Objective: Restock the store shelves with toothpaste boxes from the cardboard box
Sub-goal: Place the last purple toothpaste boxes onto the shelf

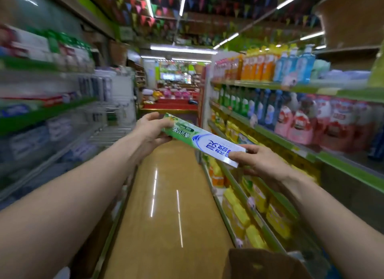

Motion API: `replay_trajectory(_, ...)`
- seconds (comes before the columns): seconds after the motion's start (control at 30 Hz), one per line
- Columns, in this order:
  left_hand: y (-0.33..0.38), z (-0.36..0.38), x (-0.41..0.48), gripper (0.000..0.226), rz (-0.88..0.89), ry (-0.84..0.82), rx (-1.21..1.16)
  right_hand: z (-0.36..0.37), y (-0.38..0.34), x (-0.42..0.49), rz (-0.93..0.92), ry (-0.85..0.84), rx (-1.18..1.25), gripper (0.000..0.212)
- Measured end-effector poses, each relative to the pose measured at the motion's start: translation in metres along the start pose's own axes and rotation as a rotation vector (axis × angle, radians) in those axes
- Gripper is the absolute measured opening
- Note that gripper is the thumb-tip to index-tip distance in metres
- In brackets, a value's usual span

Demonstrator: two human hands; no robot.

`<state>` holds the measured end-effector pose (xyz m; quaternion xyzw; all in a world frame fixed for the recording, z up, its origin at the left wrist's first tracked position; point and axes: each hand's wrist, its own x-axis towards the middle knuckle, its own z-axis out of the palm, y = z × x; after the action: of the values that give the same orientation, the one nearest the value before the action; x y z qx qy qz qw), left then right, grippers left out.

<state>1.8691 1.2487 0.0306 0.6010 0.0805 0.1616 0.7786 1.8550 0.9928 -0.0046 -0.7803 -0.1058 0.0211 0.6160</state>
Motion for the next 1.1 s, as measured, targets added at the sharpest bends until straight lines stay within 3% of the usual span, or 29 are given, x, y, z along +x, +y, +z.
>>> replay_trajectory(0.07,0.02,-0.022,-0.001,0.056,0.007,0.039,-0.139,0.03,-0.021,0.006,-0.042,-0.091,0.0,0.011)
replay_trajectory(0.2,0.054,-0.067,-0.001,0.013,0.001,0.082,-0.249,0.095,-0.061,0.019,-0.125,-0.183,0.003,0.015)
replay_trajectory(0.33,0.073,-0.107,-0.004,0.022,-0.037,0.034,-0.082,0.155,-0.086,0.032,-0.113,-0.25,0.053,0.021)
replay_trajectory(0.5,0.079,-0.153,-0.014,0.007,-0.125,0.039,0.137,0.231,-0.104,0.034,-0.083,-0.356,0.08,0.025)
replay_trajectory(0.8,0.109,-0.234,-0.021,0.007,-0.111,0.143,0.201,0.321,-0.133,0.025,-0.067,-0.635,0.025,0.031)
replay_trajectory(1.1,0.121,-0.284,-0.022,0.012,-0.073,0.269,0.208,0.377,-0.147,0.019,-0.057,-0.72,0.068,0.031)
